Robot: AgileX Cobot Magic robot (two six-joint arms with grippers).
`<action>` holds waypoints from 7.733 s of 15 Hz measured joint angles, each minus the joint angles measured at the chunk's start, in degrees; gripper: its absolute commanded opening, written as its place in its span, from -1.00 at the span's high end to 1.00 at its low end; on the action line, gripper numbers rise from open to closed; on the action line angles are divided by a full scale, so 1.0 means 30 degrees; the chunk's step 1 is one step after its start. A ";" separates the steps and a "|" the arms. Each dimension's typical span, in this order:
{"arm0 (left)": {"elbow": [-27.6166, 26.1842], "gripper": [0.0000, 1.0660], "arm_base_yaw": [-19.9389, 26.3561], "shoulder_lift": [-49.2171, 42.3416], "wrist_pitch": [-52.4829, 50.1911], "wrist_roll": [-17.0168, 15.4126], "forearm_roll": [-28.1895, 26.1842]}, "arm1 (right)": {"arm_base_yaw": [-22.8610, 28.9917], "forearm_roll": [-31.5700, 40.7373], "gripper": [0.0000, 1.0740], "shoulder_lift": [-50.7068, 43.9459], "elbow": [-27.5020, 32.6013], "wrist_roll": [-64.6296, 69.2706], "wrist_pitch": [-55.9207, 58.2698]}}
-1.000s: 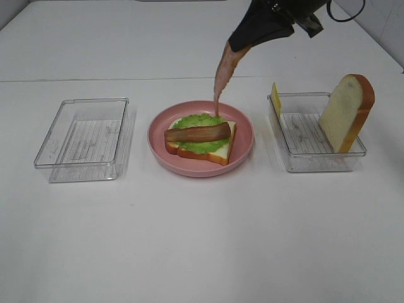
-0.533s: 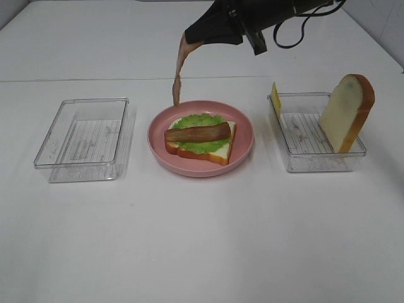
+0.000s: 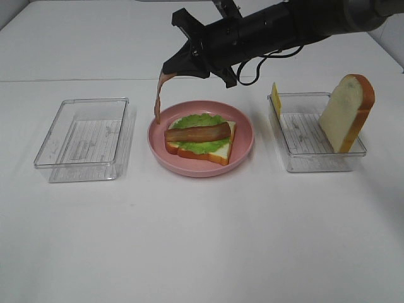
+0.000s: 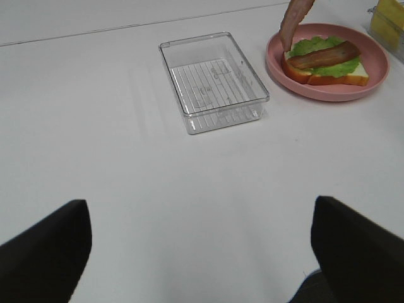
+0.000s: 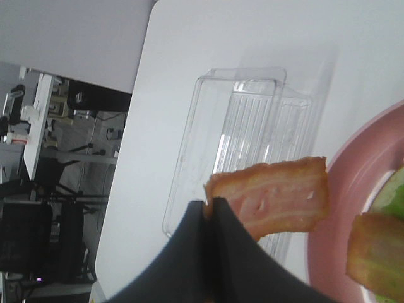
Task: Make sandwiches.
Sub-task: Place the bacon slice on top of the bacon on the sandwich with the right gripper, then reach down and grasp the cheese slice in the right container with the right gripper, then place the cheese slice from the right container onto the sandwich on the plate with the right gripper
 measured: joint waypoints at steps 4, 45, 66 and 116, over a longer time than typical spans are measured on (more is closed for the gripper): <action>0.0000 -0.68 0.0000 0.0000 0.0000 0.0000 0.0000 | -0.0115 -0.0573 1.00 0.0497 0.0000 -0.0344 -0.0439; 0.0000 -0.68 0.0000 0.0000 0.0000 0.0000 0.0000 | -0.0458 -2.7693 -0.26 -0.1261 -0.2158 1.4018 0.1165; 0.0000 -0.68 0.0000 0.0000 0.0000 0.0000 0.0000 | -0.1337 -2.7215 -0.03 -0.0286 -0.2158 1.4534 -0.0210; 0.0000 -0.68 0.0000 0.0000 0.0000 0.0000 0.0000 | 0.1222 -1.5623 0.67 -0.0286 -0.2158 0.9683 0.1222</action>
